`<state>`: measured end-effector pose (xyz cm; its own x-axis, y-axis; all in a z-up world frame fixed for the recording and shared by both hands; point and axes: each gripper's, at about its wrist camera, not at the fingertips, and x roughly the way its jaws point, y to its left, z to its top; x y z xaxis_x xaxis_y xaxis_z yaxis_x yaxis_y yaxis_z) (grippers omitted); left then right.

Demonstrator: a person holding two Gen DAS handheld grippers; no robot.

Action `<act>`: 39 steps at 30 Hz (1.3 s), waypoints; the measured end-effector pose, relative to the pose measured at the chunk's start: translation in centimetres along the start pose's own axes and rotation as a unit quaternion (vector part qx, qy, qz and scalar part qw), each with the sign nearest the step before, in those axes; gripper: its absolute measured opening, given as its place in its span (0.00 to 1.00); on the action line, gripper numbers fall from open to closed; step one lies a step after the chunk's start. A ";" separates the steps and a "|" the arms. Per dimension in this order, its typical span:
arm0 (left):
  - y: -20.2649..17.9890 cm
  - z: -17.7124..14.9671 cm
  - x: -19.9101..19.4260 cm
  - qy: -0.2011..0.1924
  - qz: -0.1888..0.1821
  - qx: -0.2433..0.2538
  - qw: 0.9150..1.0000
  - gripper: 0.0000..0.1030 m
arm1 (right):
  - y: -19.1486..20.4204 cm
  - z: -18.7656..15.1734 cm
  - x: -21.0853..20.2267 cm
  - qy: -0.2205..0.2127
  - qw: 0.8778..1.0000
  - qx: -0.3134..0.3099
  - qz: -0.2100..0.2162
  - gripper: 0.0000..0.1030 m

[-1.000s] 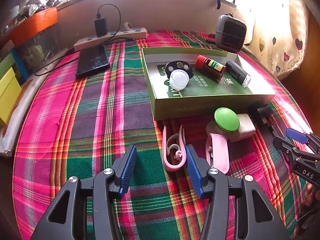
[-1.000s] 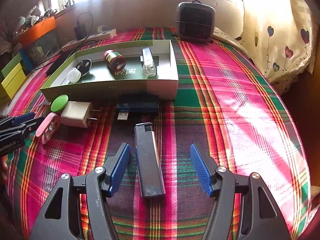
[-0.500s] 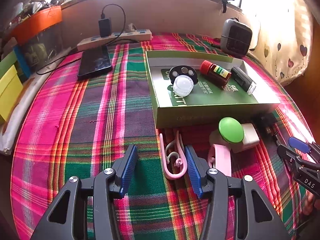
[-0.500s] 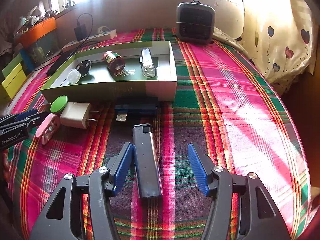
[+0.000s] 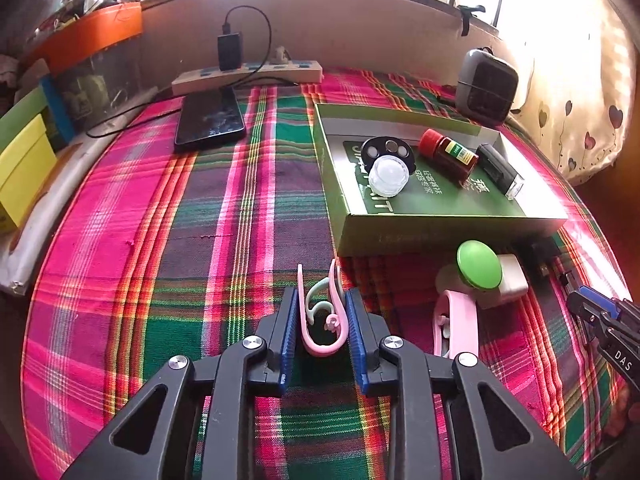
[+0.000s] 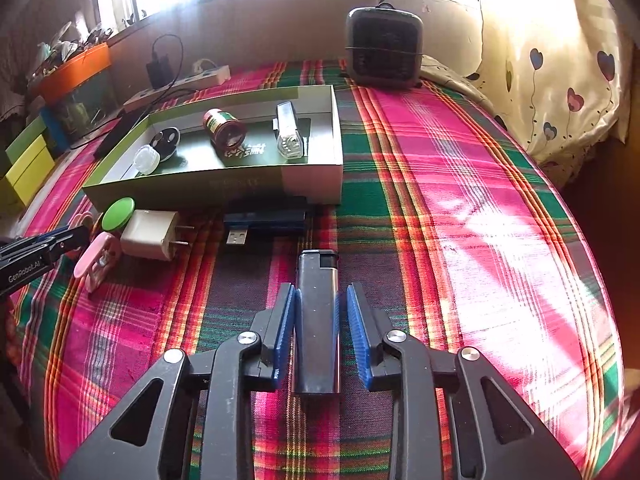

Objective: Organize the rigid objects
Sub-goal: 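Grasp the silver lighter with the right tool while the left tool grasps the pink earphone hook, then carry the lighter and the pink hook into the green tray with both tools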

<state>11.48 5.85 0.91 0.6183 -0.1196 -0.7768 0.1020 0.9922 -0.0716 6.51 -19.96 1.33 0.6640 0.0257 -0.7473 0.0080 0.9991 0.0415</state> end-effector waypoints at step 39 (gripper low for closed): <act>-0.4 2.2 -3.2 -0.033 -0.013 -0.009 0.999 0.22 | -0.3 2.3 -1.9 -0.029 0.998 -0.015 0.059 0.23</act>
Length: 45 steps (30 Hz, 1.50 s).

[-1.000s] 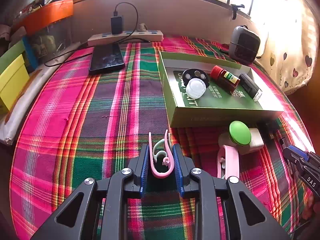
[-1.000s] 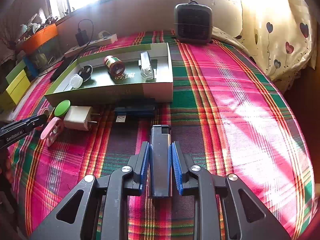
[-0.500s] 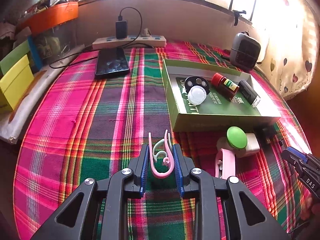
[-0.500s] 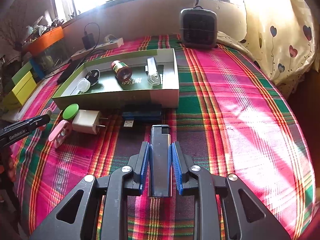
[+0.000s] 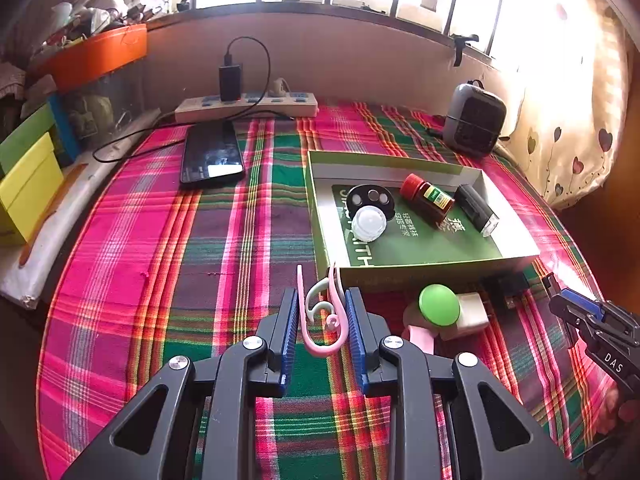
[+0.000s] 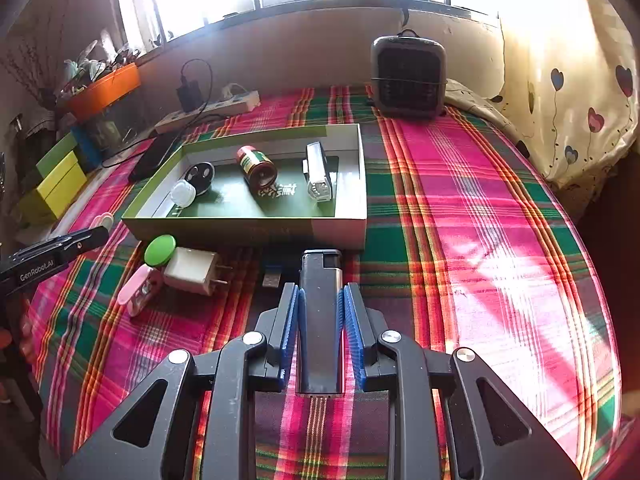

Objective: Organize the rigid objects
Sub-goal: 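Carry the lighter and the pink hook into the green tray with both tools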

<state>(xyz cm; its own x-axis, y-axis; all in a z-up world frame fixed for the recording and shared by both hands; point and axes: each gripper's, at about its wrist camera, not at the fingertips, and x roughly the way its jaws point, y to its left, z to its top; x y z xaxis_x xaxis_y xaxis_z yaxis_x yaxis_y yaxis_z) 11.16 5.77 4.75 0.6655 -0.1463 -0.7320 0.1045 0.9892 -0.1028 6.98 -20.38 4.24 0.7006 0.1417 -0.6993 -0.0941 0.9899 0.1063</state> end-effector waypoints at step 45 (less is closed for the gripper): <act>-5.7 6.0 7.4 0.036 -0.056 0.039 0.997 0.22 | 1.6 12.0 10.0 0.034 0.995 -0.035 0.084 0.23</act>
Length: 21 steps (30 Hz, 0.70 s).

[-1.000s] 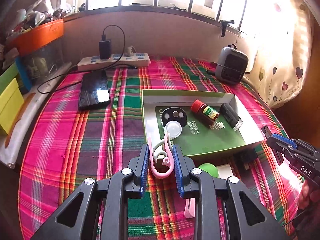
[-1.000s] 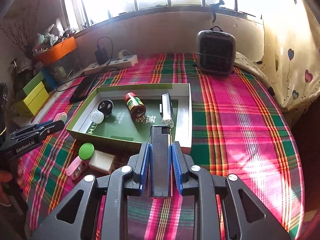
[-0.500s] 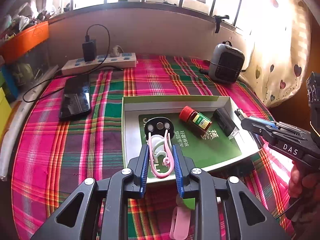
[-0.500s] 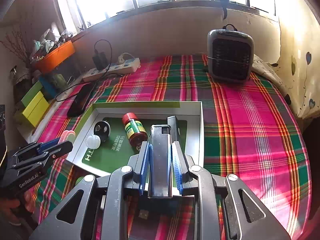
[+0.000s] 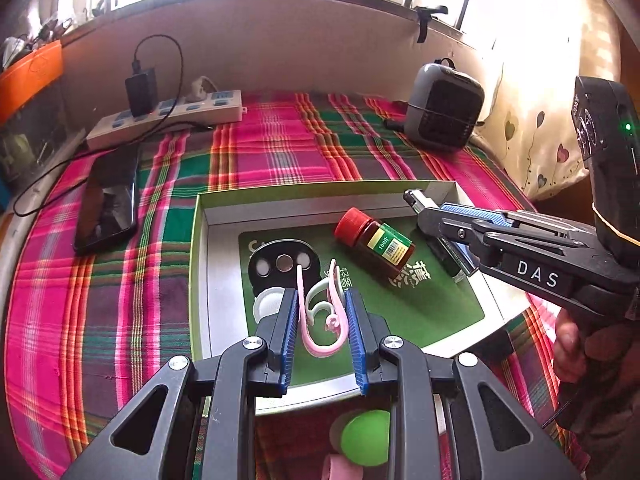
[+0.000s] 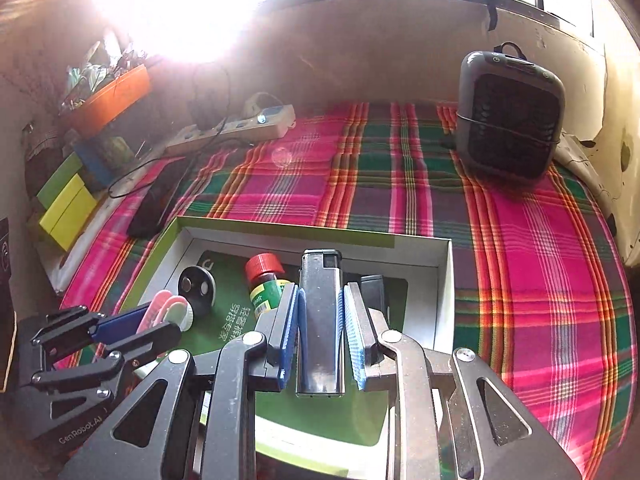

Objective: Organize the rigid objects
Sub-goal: 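Carry the lighter and the pink hook into the green tray with both tools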

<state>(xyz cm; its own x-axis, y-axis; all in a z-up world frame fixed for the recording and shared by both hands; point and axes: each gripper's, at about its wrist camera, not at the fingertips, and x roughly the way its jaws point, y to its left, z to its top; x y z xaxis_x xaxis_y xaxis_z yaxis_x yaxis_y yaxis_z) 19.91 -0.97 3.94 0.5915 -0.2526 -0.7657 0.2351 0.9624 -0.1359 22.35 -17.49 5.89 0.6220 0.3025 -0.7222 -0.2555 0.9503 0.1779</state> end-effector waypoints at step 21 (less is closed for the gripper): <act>-0.2 1.1 1.9 0.005 0.005 0.010 1.000 0.22 | -0.2 0.6 3.2 0.027 1.000 -0.011 0.001 0.23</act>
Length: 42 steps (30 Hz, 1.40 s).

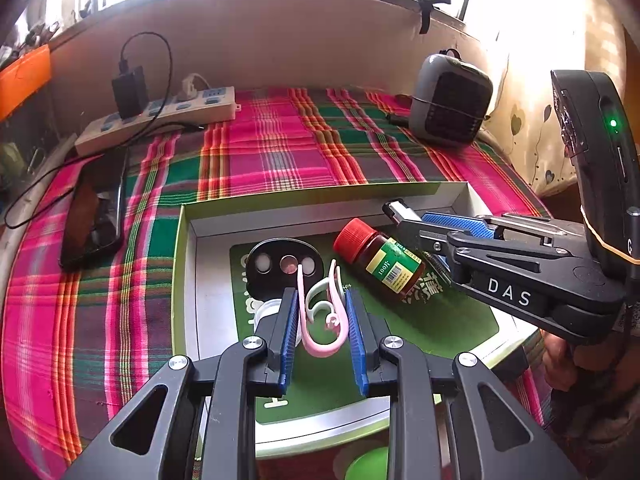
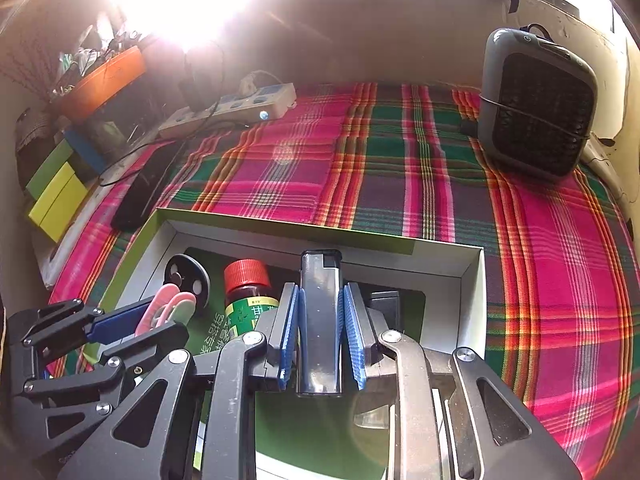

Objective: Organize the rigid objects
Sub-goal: 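Carry the lighter and the pink hook into the green tray with both tools, then release the lighter in the tray with the right tool while the left tool releases the pink hook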

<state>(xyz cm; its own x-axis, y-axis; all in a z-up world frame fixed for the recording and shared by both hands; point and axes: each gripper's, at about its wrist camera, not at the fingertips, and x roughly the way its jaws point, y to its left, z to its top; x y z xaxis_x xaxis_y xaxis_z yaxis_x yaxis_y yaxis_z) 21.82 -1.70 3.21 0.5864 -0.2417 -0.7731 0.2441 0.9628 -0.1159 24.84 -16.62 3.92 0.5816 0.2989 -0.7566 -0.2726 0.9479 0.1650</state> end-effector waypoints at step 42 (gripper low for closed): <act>-0.3 0.1 0.4 0.003 0.008 0.005 1.000 0.30 | -0.3 0.0 0.3 0.003 1.000 0.013 0.007 0.24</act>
<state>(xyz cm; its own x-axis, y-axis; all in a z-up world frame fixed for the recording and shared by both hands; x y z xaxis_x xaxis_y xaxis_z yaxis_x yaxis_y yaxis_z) 22.07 -2.08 3.06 0.5851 -0.2259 -0.7788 0.2425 0.9652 -0.0978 25.12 -16.76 3.62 0.5730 0.3111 -0.7582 -0.2605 0.9463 0.1914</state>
